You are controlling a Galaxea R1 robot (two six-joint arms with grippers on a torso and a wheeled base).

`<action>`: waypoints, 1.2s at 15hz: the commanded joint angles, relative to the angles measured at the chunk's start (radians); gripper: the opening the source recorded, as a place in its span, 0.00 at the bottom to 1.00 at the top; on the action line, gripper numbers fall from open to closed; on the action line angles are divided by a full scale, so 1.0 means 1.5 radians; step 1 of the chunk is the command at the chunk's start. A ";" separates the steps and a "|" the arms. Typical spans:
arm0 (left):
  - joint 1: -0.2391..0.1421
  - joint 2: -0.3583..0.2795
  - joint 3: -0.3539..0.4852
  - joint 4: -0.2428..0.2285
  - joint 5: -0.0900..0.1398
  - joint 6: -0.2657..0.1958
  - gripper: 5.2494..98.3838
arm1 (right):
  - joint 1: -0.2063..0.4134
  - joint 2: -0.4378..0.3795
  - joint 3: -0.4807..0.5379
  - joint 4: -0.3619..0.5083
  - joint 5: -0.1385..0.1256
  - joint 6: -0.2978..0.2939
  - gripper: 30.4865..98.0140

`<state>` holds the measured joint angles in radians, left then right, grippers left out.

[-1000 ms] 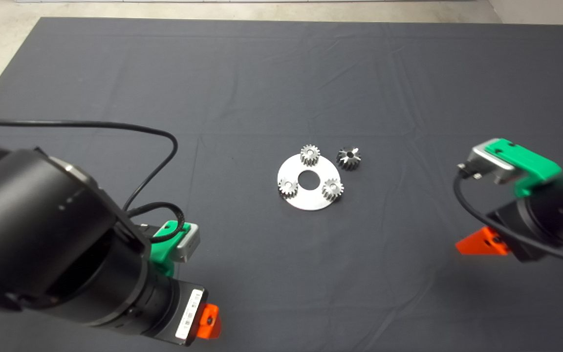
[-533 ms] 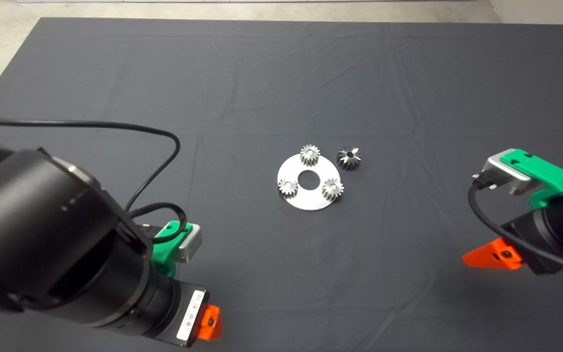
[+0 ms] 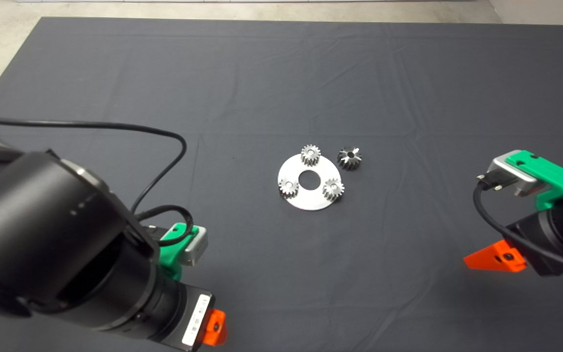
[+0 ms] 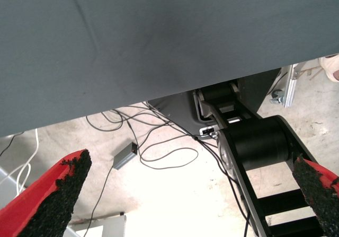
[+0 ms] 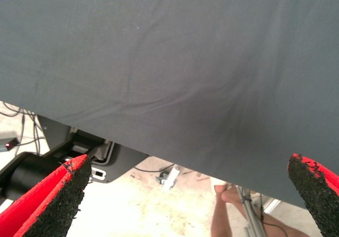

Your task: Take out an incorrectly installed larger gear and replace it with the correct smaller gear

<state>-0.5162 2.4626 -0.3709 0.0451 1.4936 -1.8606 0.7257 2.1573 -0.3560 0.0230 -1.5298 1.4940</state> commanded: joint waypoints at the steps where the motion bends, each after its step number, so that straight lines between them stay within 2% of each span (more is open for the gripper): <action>1: -0.013 0.002 0.010 -0.013 0.000 -0.001 1.00 | 0.015 -0.011 0.010 0.032 -0.065 0.004 1.00; 5: -0.013 -0.001 0.010 -0.013 0.000 -0.001 1.00 | 0.015 -0.005 0.011 0.034 -0.054 0.004 1.00; 18: -0.013 -0.004 0.009 -0.011 0.005 0.002 1.00 | 0.015 0.001 0.009 0.036 -0.054 0.000 1.00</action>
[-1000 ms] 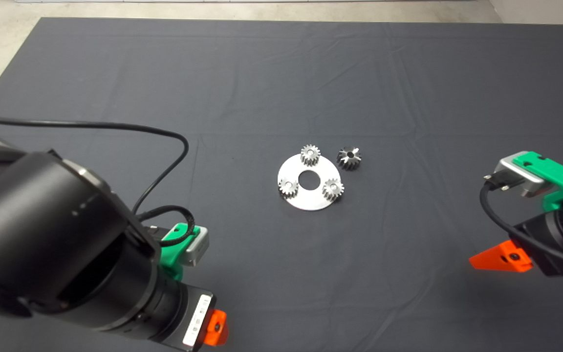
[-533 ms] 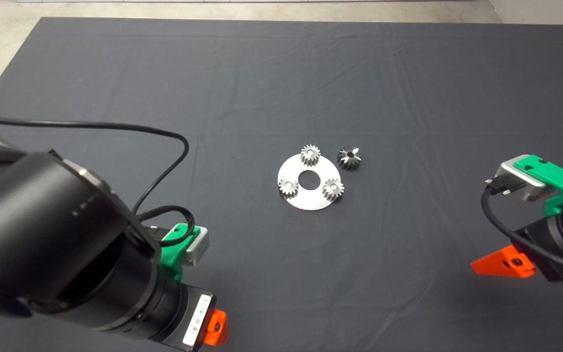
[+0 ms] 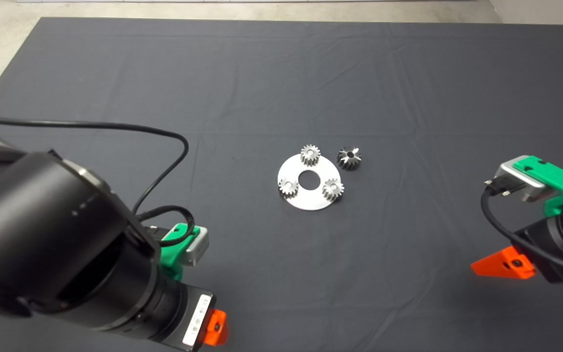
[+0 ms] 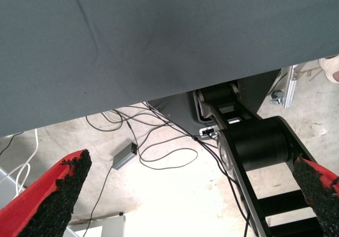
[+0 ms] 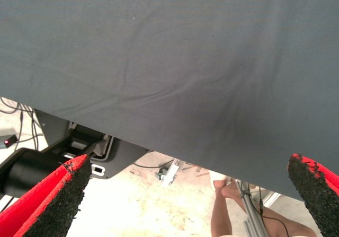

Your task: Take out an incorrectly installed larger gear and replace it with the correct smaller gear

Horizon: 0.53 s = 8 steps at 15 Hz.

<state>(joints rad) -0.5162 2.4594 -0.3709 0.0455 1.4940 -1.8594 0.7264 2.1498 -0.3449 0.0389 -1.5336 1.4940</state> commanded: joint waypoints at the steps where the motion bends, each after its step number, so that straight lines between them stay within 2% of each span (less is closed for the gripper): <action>1: -0.012 -0.003 0.009 -0.010 0.008 0.002 1.00 | 0.015 0.006 0.001 0.023 -0.052 -0.005 1.00; 3: -0.012 -0.002 0.009 -0.011 0.007 0.011 1.00 | 0.015 0.006 -0.001 0.023 -0.054 -0.005 1.00; 8: -0.013 -0.015 0.005 -0.012 0.003 0.012 1.00 | 0.014 0.002 -0.001 0.024 -0.055 -0.006 1.00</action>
<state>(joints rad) -0.5162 2.4511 -0.3709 0.0451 1.4994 -1.8430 0.7264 2.1553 -0.3464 0.0398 -1.5336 1.4898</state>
